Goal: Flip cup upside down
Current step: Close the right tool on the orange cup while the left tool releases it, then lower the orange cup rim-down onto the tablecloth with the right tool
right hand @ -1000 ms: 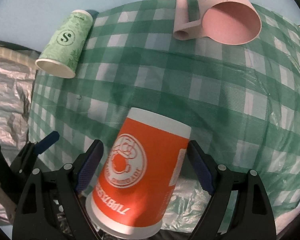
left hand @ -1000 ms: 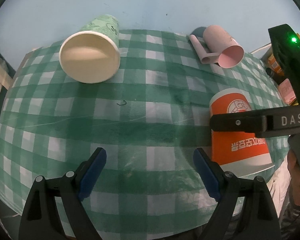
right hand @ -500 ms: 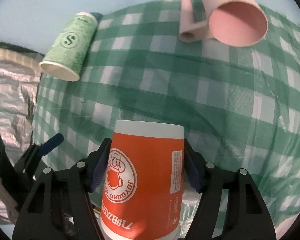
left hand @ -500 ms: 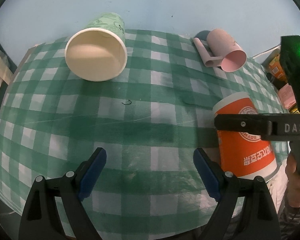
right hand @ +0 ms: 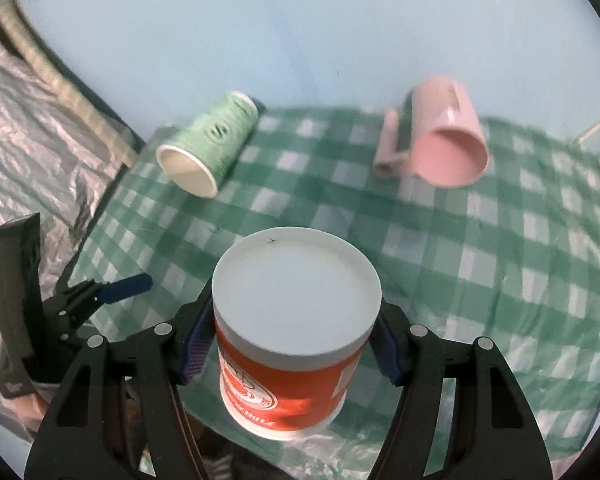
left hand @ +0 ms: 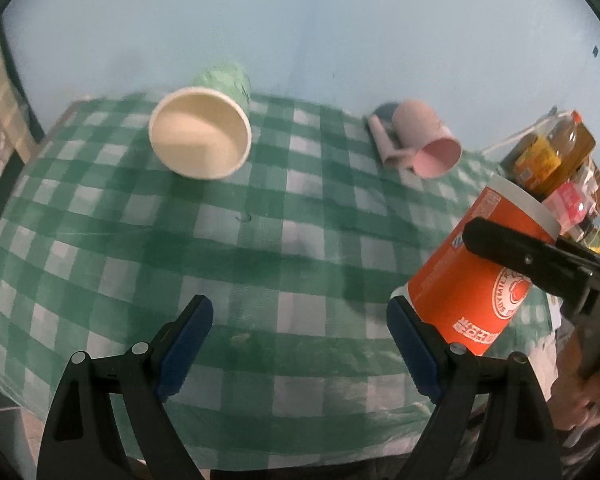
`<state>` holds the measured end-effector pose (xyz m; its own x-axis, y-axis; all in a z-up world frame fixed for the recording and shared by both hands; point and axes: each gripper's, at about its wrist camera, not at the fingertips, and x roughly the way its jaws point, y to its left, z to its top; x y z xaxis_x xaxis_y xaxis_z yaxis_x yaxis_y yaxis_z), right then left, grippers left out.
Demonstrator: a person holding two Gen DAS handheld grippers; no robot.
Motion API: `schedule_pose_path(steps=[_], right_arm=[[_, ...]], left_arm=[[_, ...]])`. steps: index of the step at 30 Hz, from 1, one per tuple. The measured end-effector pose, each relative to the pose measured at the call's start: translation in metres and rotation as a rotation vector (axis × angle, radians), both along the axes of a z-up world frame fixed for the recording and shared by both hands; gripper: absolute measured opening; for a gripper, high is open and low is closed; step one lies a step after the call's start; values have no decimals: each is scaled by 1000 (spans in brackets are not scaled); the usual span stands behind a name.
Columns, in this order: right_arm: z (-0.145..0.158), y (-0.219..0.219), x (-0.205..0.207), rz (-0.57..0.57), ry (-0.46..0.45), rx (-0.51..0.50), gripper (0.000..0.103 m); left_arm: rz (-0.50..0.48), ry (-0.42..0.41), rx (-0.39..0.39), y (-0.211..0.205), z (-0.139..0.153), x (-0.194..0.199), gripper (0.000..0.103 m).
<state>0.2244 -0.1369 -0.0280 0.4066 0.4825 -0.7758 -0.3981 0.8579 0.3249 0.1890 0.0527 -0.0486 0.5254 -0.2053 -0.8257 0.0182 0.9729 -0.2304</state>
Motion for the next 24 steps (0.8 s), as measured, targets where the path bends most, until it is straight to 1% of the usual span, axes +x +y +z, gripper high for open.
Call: schedule_pose_path(steps=[5, 8, 12, 16, 19, 22, 24], right_arm=[[20, 12, -17, -14, -212, -52, 68], [28, 16, -26, -24, -310, -71, 68], [30, 21, -40, -45, -449, -112, 68], [20, 23, -43, -72, -496, -146, 68], [11, 21, -42, -84, -494, -157, 68], [5, 18, -43, -95, -493, -162, 68], [2, 18, -44, -97, -495, -167, 68]], left_arm=[[61, -108, 41, -1, 12, -18, 90], [106, -172, 71, 1, 16, -29, 90], [174, -233, 61, 8, 15, -44, 90], [215, -279, 85, 13, 12, -55, 90], [205, -317, 58, 17, 6, -64, 90], [208, -350, 89, 16, 6, -72, 90], [214, -365, 91, 17, 6, -76, 90]])
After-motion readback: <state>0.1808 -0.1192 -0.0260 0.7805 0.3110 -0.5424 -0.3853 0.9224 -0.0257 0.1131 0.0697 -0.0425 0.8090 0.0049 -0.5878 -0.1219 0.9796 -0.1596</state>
